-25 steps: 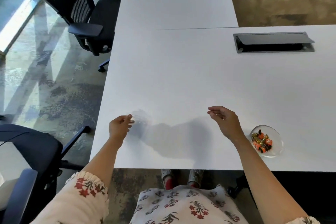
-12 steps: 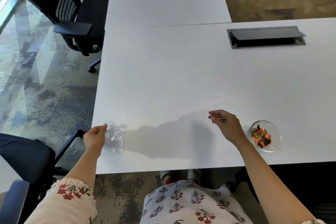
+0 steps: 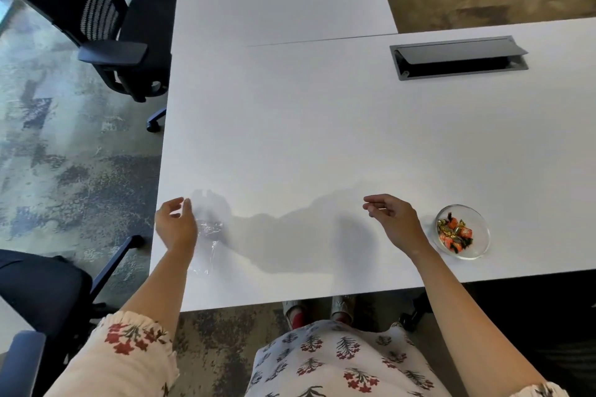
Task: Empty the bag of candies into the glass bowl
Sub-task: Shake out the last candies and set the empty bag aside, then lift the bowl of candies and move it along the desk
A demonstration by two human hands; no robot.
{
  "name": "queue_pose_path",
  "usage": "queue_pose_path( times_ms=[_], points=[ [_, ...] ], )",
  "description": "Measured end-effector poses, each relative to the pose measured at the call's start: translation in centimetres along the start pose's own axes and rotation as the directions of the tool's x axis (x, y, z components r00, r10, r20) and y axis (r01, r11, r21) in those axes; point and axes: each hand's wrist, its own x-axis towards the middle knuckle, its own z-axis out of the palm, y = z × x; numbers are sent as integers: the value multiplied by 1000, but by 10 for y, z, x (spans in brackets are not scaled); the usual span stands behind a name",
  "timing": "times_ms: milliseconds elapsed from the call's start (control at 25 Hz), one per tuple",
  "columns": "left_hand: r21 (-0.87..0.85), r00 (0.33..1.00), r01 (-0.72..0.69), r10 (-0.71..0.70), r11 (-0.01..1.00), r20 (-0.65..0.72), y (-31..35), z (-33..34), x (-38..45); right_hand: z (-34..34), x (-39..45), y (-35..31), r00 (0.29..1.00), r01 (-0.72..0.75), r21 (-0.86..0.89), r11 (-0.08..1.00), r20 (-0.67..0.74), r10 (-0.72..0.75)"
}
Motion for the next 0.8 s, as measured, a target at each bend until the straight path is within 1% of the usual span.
queue_pose_path(
  times_ms=[120,200,280,360,440,520,560,680,800],
  points=[
    [-26,987,-132,134,991,93,27,43,-31,-7,-5,3,998,27,18,999,-62,-26],
    [-95,963,-176,192,980,188,48,76,-63,-17,-10,5,988,55,36,998,-145,-49],
    [-160,921,-199,241,967,307,70,108,-100,-31,-16,11,964,62,79,995,-263,-39],
    [-196,852,-240,303,951,427,88,134,-137,-47,-20,20,919,62,127,990,-394,-7],
    [-222,777,-264,343,939,528,103,154,-174,-64,-24,28,849,66,155,986,-528,26],
    [-231,707,-258,346,938,617,112,171,-211,-81,-29,33,774,50,169,984,-630,68],
    [-232,667,-250,341,940,663,114,180,-229,-90,-31,36,745,38,173,984,-662,88],
    [-224,560,-220,311,950,768,114,204,-272,-113,-32,49,702,23,199,980,-701,126],
    [-185,489,-165,244,969,838,109,225,-302,-125,-31,70,638,11,344,939,-725,258]
  ],
)
